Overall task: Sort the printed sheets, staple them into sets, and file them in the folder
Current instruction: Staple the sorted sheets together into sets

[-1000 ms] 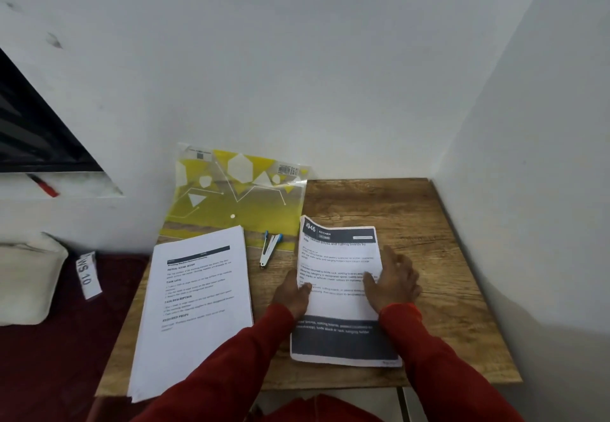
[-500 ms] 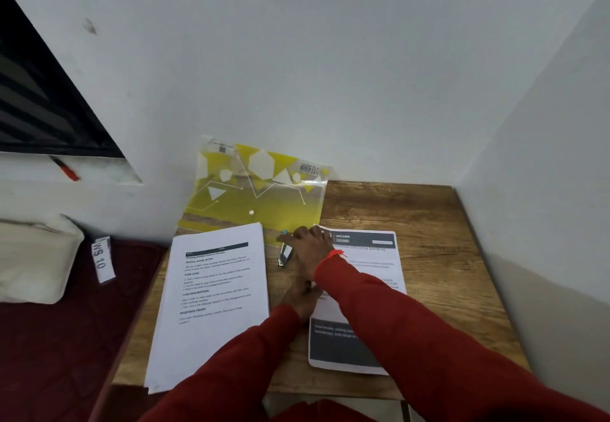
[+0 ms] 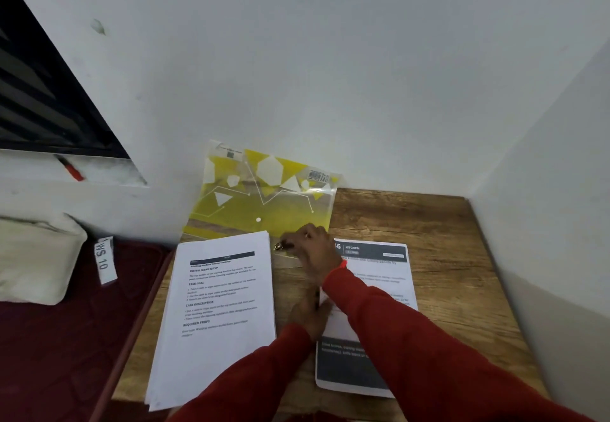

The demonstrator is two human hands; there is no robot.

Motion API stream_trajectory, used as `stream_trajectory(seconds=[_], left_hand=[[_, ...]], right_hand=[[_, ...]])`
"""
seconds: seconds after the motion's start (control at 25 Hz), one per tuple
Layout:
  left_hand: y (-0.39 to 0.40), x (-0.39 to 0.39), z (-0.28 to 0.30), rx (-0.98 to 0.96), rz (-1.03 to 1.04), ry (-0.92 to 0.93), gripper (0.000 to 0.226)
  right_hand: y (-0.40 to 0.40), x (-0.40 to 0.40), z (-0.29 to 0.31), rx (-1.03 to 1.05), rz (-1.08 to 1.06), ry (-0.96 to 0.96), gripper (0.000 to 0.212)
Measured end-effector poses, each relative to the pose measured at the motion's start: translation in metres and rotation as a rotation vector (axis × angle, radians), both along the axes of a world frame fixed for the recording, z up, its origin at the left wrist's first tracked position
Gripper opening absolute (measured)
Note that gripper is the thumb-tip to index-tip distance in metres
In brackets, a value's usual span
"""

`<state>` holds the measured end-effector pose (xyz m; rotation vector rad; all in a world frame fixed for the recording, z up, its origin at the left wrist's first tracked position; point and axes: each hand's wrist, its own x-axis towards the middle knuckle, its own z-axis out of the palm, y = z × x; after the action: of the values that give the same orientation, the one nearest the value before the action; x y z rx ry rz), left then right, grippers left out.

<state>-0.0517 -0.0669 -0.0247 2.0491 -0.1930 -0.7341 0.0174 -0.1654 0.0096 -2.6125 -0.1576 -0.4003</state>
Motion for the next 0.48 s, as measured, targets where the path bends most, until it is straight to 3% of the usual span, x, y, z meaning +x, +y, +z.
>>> stream_trajectory(seconds=[0.12,0.2,0.28,0.48], left_hand=[[-0.003,0.000,0.003,-0.096,0.140,0.104,0.025],[-0.005,0.001,0.006,-0.119,0.178,0.131,0.027],[-0.006,0.002,0.007,-0.088,0.168,0.099,0.027],[-0.013,0.008,0.019,0.021,0.120,0.041,0.038]], right_hand=[[-0.030,-0.020,0.027,0.843,-0.222,0.016,0.022],[-0.059,-0.047,0.027,1.202,-0.450,0.009,0.022],[-0.086,-0.076,0.018,1.335,-0.589,-0.012,0.022],[-0.112,-0.111,-0.008,1.344,-0.684,0.054,0.021]])
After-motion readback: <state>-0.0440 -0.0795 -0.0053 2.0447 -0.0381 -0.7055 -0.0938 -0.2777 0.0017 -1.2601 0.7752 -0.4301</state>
